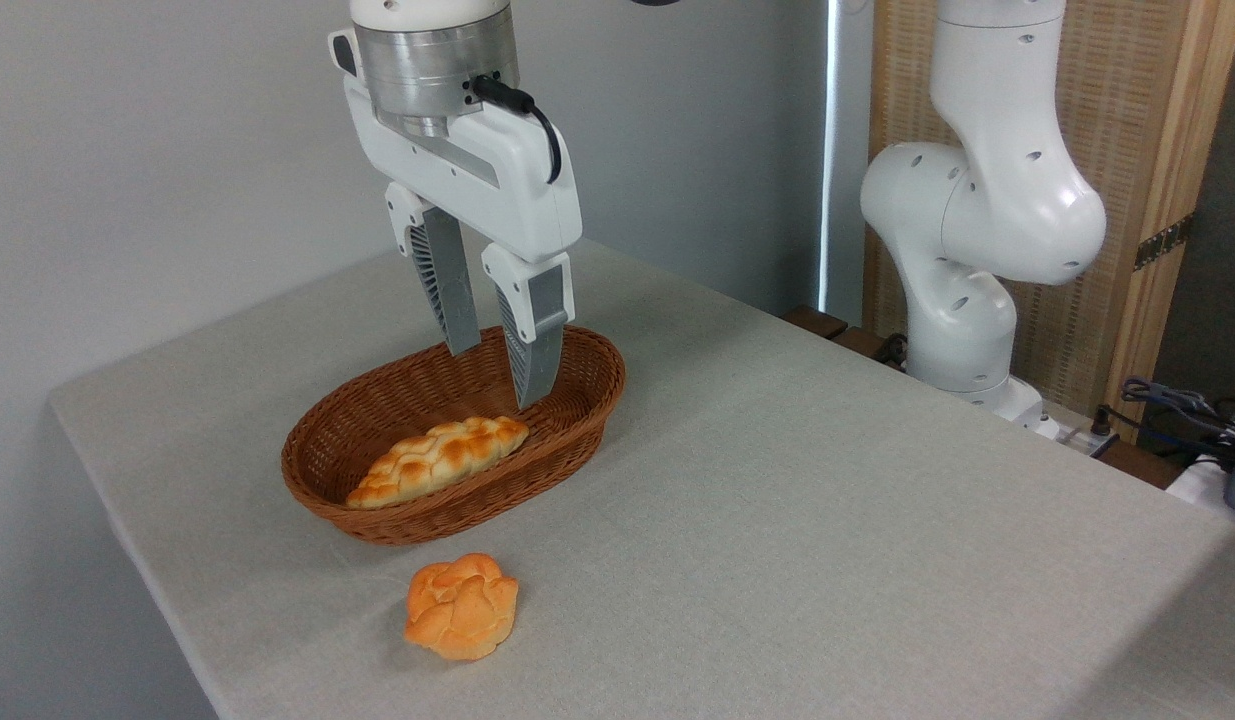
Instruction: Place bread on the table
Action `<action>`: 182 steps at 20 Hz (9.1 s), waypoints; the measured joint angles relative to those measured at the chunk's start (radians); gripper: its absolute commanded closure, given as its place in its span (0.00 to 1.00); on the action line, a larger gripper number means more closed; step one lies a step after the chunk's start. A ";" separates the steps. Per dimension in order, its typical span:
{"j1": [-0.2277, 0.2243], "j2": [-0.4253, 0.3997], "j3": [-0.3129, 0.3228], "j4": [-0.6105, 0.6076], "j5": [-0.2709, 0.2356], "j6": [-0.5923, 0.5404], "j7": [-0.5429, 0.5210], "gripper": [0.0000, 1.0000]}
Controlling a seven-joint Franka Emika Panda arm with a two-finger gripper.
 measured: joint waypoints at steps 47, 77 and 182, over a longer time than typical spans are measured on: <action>-0.022 0.031 -0.321 -0.411 0.013 0.579 -0.307 0.00; -0.021 0.031 -0.333 -0.477 0.201 0.653 -0.280 0.94; 0.000 -0.009 -0.097 -0.042 0.074 0.048 -0.078 0.00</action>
